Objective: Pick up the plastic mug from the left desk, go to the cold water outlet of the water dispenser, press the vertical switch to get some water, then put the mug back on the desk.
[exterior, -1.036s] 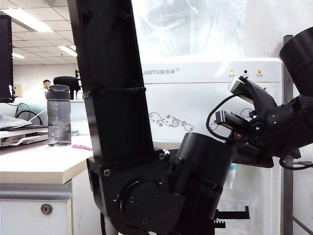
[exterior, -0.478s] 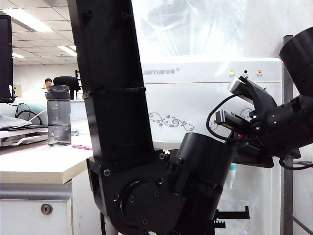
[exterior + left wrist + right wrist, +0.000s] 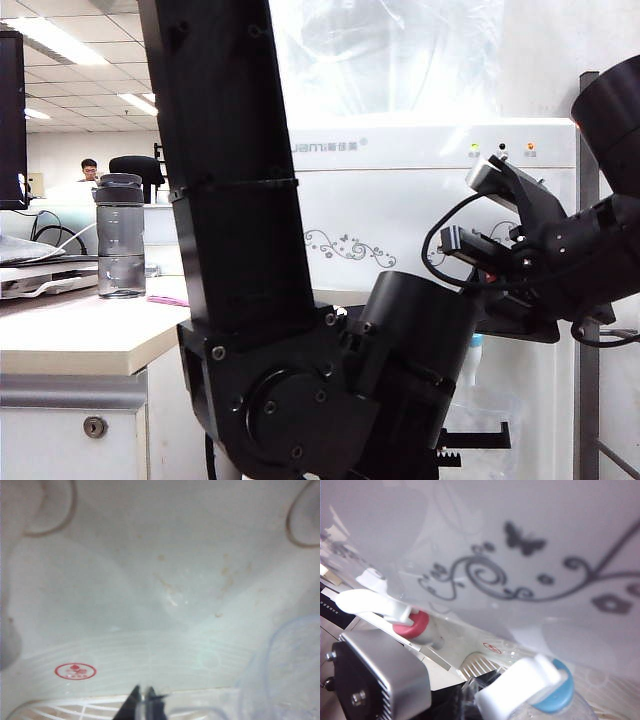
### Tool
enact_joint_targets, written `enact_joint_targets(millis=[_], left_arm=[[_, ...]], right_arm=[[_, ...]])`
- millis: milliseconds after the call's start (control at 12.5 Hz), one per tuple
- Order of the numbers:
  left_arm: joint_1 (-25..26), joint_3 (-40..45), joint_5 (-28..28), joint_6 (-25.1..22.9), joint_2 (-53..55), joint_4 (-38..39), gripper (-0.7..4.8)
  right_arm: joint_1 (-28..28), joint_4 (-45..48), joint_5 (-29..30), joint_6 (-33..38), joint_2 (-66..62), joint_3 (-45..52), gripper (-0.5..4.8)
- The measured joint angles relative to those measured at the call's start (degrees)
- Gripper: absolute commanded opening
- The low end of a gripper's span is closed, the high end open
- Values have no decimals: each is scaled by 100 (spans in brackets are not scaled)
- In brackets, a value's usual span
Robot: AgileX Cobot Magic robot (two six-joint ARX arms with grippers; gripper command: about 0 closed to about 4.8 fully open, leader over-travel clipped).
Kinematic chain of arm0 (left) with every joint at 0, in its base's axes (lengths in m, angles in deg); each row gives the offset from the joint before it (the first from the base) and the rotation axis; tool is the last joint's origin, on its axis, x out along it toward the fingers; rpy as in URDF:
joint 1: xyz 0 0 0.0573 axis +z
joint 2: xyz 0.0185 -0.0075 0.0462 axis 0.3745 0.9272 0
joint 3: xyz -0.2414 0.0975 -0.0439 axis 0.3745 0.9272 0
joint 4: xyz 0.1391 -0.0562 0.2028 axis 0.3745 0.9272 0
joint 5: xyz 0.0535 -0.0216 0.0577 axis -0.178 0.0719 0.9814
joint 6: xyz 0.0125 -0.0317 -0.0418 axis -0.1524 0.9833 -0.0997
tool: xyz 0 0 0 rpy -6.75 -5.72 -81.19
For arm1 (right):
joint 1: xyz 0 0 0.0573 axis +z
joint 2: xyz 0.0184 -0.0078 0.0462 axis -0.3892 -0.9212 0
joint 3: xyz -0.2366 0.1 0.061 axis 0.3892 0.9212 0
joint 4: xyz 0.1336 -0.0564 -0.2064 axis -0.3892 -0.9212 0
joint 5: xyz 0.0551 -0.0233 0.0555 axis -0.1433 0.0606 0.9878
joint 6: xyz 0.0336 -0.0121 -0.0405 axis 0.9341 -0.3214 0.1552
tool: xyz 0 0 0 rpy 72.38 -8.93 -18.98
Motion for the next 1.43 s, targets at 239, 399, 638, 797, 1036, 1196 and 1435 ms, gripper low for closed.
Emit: enact_joint_targets(millis=[239, 399, 638, 797, 1036, 1196, 1435], left_arm=[[0, 2, 0, 0, 0, 2, 3], [0, 0, 0, 0, 2, 2, 3], [0, 2, 0, 0, 7, 2, 3], [0, 0, 0, -2, 9, 4, 3], [0, 2, 0, -2, 9, 4, 3], [0, 2, -2, -2, 9, 4, 3], [0, 0, -2, -2, 9, 4, 3]], right_arm=[[0, 2, 2, 0, 0, 0, -1], [0, 37, 0, 0, 0, 0, -1], [0, 205, 2, 0, -2, 28, -1], [-2, 256, 13, 0, 0, 28, -1], [-13, 247, 46, 0, 52, 28, -1], [-15, 203, 35, -31, 170, 28, -1], [-17, 22, 2, -140, 415, 44, -1]])
